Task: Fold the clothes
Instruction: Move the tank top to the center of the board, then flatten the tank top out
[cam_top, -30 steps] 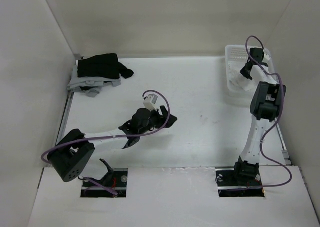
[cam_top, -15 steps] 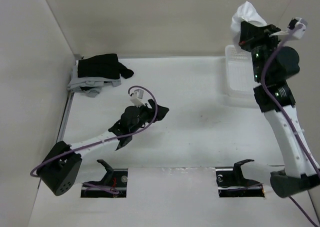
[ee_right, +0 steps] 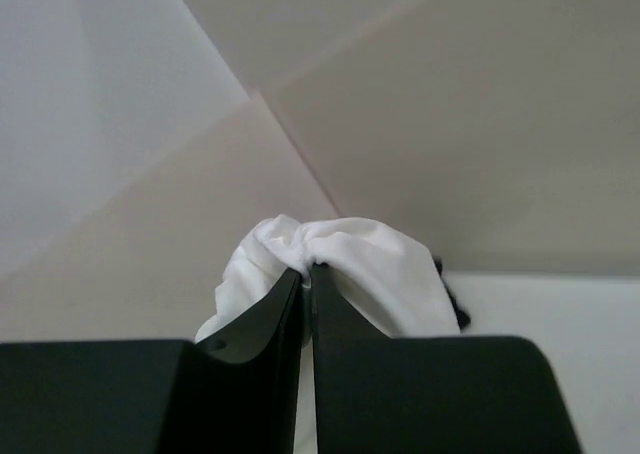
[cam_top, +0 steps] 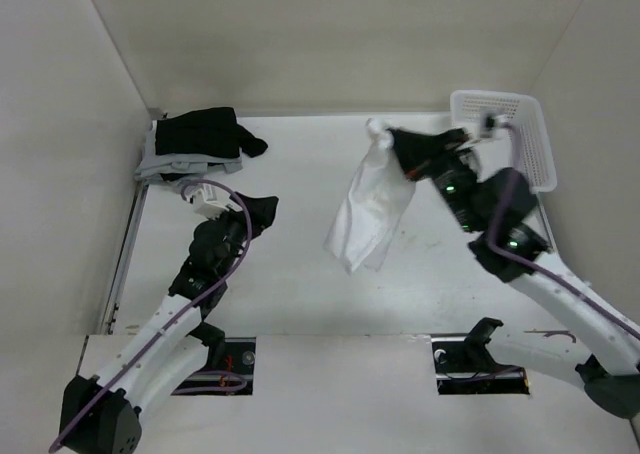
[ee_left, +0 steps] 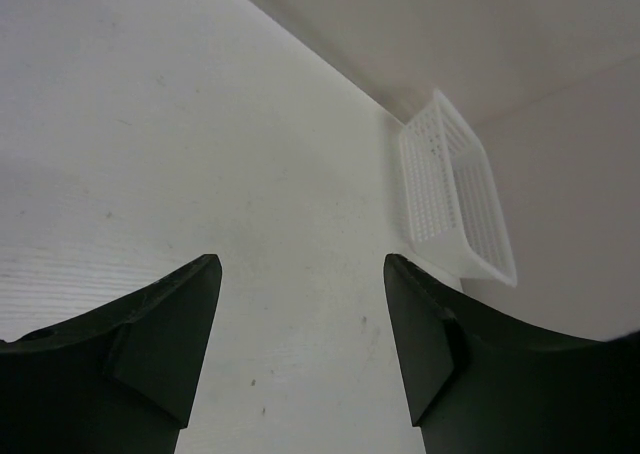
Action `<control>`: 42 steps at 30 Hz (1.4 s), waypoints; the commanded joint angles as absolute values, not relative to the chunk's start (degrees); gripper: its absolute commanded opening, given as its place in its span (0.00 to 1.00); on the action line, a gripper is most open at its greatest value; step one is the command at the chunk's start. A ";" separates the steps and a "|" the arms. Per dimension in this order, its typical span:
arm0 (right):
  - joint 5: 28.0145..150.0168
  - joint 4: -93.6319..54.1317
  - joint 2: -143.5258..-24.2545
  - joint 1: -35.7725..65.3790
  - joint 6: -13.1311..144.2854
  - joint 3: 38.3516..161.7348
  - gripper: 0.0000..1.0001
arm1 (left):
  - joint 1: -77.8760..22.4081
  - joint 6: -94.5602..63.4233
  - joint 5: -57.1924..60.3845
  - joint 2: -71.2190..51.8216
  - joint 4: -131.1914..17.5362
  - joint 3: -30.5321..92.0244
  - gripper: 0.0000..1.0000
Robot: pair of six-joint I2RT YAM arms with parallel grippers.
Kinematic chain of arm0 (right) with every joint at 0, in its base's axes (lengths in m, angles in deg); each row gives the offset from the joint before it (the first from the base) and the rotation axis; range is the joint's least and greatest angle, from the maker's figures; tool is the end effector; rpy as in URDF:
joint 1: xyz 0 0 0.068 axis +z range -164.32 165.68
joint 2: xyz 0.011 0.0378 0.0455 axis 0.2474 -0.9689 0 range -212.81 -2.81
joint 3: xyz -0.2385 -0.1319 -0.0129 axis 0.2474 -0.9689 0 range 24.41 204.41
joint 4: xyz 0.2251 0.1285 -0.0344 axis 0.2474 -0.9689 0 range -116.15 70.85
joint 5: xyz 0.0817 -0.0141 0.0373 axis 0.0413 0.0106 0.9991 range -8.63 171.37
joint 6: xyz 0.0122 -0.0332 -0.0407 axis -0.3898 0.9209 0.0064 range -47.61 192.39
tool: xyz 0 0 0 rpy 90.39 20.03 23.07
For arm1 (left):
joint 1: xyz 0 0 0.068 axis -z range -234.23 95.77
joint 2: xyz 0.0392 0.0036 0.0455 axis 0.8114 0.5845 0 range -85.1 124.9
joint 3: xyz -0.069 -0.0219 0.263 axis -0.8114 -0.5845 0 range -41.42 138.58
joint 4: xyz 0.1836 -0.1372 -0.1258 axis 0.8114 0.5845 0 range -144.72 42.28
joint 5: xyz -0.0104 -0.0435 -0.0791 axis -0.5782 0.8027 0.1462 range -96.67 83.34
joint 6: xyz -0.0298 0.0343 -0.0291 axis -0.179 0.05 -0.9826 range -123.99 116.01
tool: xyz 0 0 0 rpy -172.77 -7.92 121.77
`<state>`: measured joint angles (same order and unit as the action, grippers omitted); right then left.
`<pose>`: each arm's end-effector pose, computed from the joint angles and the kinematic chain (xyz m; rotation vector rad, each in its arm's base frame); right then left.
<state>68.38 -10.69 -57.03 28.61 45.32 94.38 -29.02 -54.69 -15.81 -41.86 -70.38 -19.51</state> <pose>0.1404 0.1197 0.4966 0.0434 1.2108 0.9469 0.1710 -0.0742 0.2503 -0.5065 1.6681 -0.8588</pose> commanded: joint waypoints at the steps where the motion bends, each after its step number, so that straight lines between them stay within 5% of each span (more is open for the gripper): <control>1: 73.36 -5.82 -65.89 29.49 31.91 78.42 0.13 | -33.00 -55.14 -14.58 -44.67 -65.10 -21.38 0.65; 4: 78.90 -3.69 -73.71 29.49 29.76 72.15 0.42 | -35.46 -54.88 -13.00 -43.98 -63.60 -21.65 0.66; 8: 72.17 -9.21 -73.66 28.70 32.13 68.63 0.56 | -33.64 -53.39 -11.67 -38.80 -64.30 -21.04 0.64; 10: 70.92 -12.19 -73.38 28.00 33.36 68.27 0.43 | -30.39 -52.16 -12.64 -35.20 -65.00 -19.98 0.62; 12: 70.21 -16.23 -75.31 27.73 33.28 68.09 0.12 | -26.18 -50.23 -14.04 -30.03 -65.97 -18.06 0.55; 14: 69.17 -18.52 -77.24 27.64 32.23 67.05 0.02 | -21.62 -48.21 -15.97 -24.68 -66.76 -15.78 0.43; 25: 66.78 -14.06 -79.89 26.59 30.21 61.51 0.23 | -4.54 -30.99 -28.27 1.97 -63.78 5.66 0.37; 31: 67.57 -11.86 -75.78 26.15 27.14 55.89 0.23 | -2.42 -24.38 -35.14 13.67 -59.83 14.82 0.30; 42: 69.51 -10.72 -65.65 23.69 26.51 49.55 0.25 | -2.07 -23.06 -37.34 17.37 -58.85 16.76 0.29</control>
